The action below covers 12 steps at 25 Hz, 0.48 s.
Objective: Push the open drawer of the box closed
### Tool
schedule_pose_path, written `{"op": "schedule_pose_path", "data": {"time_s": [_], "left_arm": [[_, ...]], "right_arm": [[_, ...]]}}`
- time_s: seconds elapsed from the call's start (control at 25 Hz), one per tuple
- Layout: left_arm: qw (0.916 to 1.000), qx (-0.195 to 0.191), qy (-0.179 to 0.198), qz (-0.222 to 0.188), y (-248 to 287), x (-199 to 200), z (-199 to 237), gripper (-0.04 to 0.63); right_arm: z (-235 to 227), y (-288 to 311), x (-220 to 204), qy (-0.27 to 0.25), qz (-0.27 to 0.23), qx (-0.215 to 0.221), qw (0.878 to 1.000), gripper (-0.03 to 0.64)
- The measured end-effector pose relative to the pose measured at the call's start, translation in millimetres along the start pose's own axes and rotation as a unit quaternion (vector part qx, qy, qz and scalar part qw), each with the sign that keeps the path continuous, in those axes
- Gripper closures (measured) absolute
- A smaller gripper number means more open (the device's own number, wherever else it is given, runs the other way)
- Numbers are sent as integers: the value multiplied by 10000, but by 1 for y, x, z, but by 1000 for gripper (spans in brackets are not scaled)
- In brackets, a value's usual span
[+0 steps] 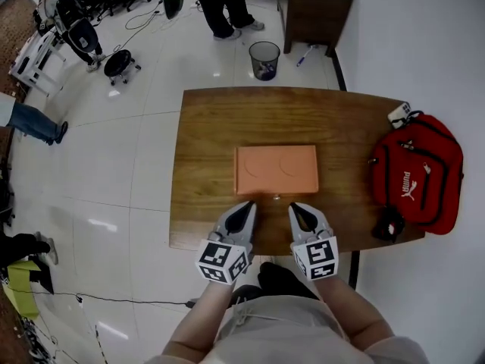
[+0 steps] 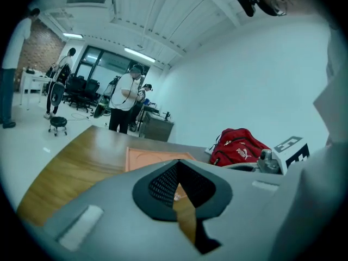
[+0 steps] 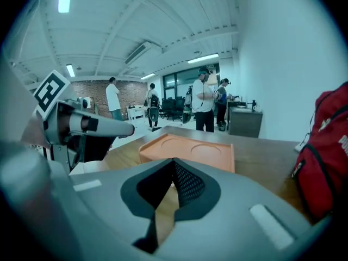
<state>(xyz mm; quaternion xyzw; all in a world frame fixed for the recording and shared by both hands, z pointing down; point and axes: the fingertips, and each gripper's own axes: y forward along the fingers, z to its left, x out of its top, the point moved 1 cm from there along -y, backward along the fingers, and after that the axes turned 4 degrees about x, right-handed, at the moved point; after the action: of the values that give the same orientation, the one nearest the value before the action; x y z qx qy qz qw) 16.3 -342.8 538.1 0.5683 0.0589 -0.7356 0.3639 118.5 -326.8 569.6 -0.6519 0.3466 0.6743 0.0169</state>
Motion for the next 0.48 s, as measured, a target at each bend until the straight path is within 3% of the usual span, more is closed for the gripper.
{"op": "schedule_pose_path", "data": {"time_s": [0.24,0.48], "left_arm": [[9951,-193,379,-890,-70,55,-37,589],[9890,-349,717,-1242,-148,60,-69,589]], "right_arm": [[35,-57,55,-491,-931,-42,9944,609],[86,-121,75,-1246,-1505,-313,9802,609]]}}
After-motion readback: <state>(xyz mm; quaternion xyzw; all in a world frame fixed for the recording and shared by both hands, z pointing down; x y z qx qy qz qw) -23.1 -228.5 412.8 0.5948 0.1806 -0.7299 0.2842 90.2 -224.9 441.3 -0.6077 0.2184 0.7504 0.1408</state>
